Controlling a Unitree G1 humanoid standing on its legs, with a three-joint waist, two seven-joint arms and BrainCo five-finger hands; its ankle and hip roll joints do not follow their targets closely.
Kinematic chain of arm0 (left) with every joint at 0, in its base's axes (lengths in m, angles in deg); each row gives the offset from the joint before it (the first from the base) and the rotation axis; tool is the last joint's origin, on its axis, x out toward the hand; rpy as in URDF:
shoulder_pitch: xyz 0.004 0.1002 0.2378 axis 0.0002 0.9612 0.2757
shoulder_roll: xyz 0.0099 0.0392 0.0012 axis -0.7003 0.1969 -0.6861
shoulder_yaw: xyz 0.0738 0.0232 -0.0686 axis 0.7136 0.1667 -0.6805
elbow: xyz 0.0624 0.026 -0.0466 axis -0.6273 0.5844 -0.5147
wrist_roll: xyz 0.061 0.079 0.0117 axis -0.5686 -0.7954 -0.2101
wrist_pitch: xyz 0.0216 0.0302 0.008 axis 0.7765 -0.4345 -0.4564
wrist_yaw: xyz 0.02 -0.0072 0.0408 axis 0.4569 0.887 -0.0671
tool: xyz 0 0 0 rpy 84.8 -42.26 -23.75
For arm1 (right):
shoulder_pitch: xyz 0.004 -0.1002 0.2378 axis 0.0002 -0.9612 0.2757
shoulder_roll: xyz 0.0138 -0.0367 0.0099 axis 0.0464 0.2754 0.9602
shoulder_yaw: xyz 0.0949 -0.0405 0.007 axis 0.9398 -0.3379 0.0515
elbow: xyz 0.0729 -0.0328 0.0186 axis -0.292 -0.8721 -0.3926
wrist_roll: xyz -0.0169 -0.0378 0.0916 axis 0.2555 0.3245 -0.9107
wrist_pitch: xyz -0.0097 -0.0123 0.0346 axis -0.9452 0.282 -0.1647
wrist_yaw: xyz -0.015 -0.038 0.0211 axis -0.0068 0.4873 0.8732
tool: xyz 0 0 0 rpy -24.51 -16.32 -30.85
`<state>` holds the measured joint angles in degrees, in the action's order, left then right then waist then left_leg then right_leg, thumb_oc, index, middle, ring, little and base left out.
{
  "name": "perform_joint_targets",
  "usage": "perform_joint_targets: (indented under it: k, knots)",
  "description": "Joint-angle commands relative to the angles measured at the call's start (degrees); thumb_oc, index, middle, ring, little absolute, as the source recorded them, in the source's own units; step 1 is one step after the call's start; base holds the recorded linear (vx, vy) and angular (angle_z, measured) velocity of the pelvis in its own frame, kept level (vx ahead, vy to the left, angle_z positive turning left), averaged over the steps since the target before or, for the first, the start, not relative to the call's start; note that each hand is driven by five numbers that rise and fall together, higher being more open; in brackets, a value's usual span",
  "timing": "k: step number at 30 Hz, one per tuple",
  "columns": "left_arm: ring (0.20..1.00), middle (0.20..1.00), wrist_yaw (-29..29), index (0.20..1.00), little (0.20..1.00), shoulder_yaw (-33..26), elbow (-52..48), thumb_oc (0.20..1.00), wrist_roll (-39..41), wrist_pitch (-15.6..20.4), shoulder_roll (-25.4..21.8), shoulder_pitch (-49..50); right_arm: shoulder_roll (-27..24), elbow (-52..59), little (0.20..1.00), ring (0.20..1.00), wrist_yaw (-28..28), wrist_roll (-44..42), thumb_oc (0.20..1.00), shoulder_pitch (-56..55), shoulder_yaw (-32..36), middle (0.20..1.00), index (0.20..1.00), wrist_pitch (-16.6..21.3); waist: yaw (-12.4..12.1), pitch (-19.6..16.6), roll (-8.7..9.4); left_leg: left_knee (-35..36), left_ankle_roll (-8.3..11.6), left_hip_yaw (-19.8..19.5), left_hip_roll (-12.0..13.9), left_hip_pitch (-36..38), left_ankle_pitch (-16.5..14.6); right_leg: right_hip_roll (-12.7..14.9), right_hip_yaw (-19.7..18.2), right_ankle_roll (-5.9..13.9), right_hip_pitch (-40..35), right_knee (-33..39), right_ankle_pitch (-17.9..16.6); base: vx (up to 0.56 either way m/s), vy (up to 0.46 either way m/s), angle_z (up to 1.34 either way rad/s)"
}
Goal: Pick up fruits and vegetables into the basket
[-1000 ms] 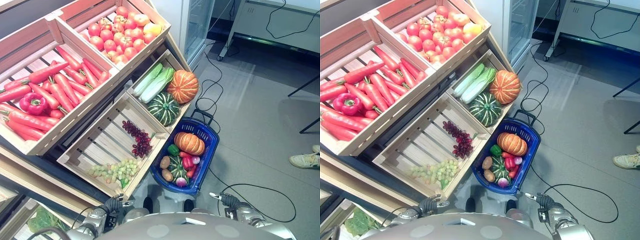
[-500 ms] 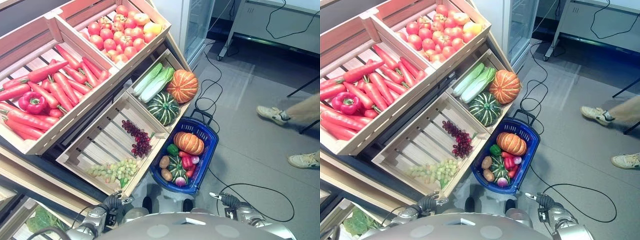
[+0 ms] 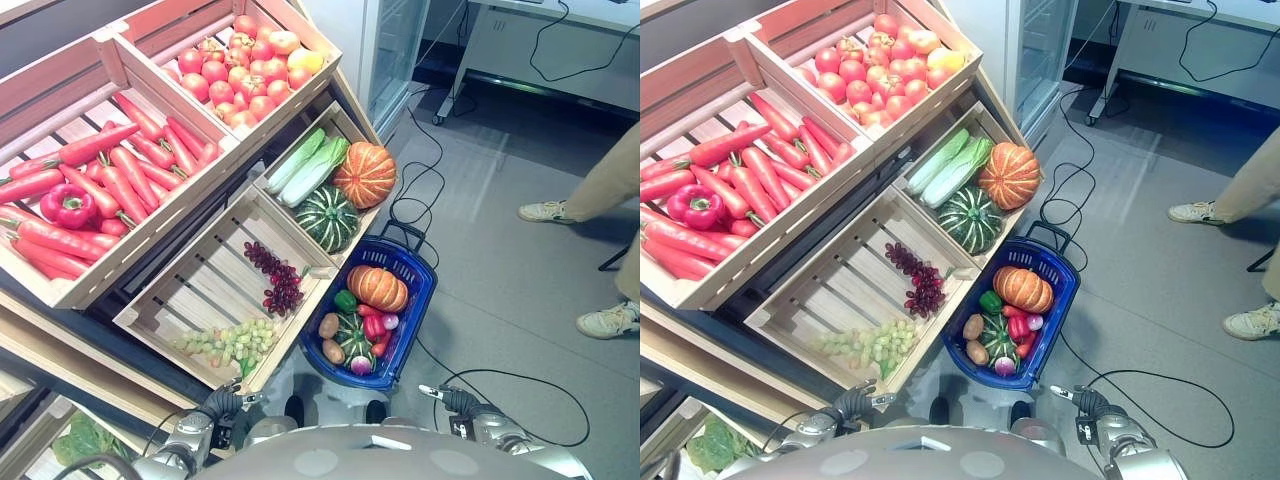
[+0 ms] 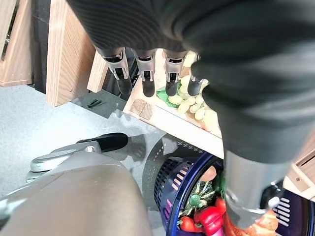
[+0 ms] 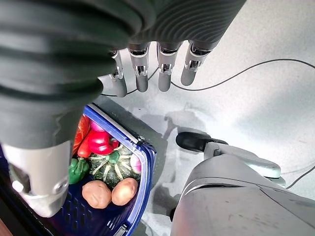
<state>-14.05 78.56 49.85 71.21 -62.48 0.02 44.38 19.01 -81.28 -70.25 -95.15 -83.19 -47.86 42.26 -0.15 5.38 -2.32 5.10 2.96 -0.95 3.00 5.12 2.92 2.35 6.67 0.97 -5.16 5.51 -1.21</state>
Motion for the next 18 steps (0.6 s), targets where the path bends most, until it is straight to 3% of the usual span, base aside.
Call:
perform_joint_targets:
  k: [1,11,18]
  knots:
    - [1.0,1.0,-0.3,1.0,1.0,-0.8,2.0,1.0,4.3,2.9,-2.2,-4.0,-0.9,-2.2,1.0,1.0,0.1,-1.3,1.0,2.6,-0.6,1.0,1.0,0.4,-1.7,2.9,2.19,-0.1,0.97,2.6,2.9,-3.5,0.3,7.6,1.0,6.01,3.3,-0.5,-4.7,-0.1,0.008,-0.04]
    - [1.0,1.0,-0.1,1.0,1.0,1.1,-1.5,1.0,11.4,7.1,-2.5,-11.1,-2.8,-0.9,1.0,1.0,-3.2,-5.7,1.0,10.2,-2.0,1.0,1.0,0.8,-1.9,13.1,1.39,-0.1,1.02,1.9,2.4,-14.7,3.5,6.9,0.7,5.74,14.5,-0.5,-7.9,-0.16,-0.013,-0.04]
    - [1.0,1.0,5.5,1.0,1.0,4.5,-10.7,1.0,19.9,8.9,-3.1,-15.1,-4.7,1.6,1.0,1.0,-3.8,-8.9,1.0,13.6,-2.4,1.0,1.0,0.0,-2.6,17.9,1.87,-0.1,0.53,-0.6,1.2,-18.9,4.0,6.5,0.4,5.28,18.4,-1.3,-8.4,-0.09,-0.036,0.03]
